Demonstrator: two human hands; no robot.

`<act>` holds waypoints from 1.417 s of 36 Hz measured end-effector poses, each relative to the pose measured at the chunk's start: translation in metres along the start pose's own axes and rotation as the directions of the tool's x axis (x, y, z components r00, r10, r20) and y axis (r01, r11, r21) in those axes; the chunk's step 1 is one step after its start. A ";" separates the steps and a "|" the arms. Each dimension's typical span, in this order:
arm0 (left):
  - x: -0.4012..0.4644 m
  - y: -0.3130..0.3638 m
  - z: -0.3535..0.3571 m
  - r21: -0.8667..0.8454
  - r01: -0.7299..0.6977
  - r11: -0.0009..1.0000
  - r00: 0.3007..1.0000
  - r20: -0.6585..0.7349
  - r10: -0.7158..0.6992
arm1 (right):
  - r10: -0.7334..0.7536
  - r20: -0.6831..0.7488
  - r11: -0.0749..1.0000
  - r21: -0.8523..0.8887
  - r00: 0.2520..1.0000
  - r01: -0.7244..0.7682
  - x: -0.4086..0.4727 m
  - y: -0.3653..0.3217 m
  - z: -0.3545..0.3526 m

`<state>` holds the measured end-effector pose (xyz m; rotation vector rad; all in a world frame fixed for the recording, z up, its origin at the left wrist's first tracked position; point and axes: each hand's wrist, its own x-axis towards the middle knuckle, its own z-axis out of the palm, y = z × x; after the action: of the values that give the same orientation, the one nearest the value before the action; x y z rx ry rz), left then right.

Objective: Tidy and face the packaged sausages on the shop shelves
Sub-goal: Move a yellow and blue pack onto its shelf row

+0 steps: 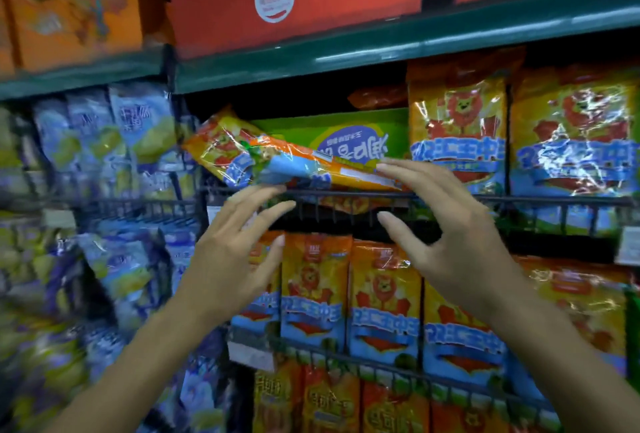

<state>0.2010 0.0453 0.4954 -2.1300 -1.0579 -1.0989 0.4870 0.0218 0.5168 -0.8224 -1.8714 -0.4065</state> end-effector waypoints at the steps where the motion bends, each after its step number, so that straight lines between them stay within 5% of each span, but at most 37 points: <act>1: -0.002 -0.007 -0.001 -0.005 0.017 1.000 1.000 0.017 -0.017 | 0.016 0.009 1.000 0.002 1.000 -0.016 0.005 -0.005 0.004; 13: -0.020 -0.082 0.021 -0.136 -0.060 0.989 0.996 0.059 0.069 | 0.214 0.117 0.946 -0.274 0.970 -0.176 0.068 -0.033 0.062; 19: -0.026 -0.099 0.027 -0.241 -0.117 0.963 0.991 0.028 0.128 | 0.234 -0.016 0.933 -0.277 0.972 -0.229 0.069 -0.032 0.077; 25: -0.026 -0.104 0.030 -0.353 -0.109 0.929 0.992 0.016 0.123 | 0.074 -0.258 0.966 -0.222 0.963 -0.134 0.065 -0.053 0.081; 31: -0.027 -0.091 0.013 -0.633 -0.032 0.774 0.999 -0.032 0.015 | -0.032 -0.332 0.968 -0.245 0.943 -0.053 0.070 -0.094 0.065; 37: -0.038 -0.087 -0.006 -0.949 0.100 0.300 0.982 0.046 -0.182 | -0.042 -0.089 0.956 -0.292 0.995 0.014 0.045 -0.115 0.047; 40: -0.047 -0.090 -0.009 -0.979 0.067 0.192 0.987 0.037 -0.155 | -0.004 0.149 0.957 -0.287 0.989 0.047 0.027 -0.115 0.045; 46: -0.076 -0.091 -0.010 -0.918 0.216 0.332 0.947 0.280 0.157 | 0.143 0.482 0.947 -0.320 0.864 0.021 -0.003 -0.116 0.065; 49: -0.088 -0.090 -0.006 -0.817 0.238 0.525 0.915 0.369 0.161 | 0.182 0.566 0.958 -0.287 0.804 -0.015 -0.016 -0.118 0.077; 51: -0.095 -0.088 0.002 -0.798 0.242 0.553 0.910 0.384 0.155 | 0.180 0.599 0.964 -0.266 0.780 -0.018 -0.023 -0.120 0.084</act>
<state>0.0946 0.0578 0.4227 -3.2540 -0.8103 -1.3938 0.3534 -0.0210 0.4697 -1.3456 -2.3994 -0.3244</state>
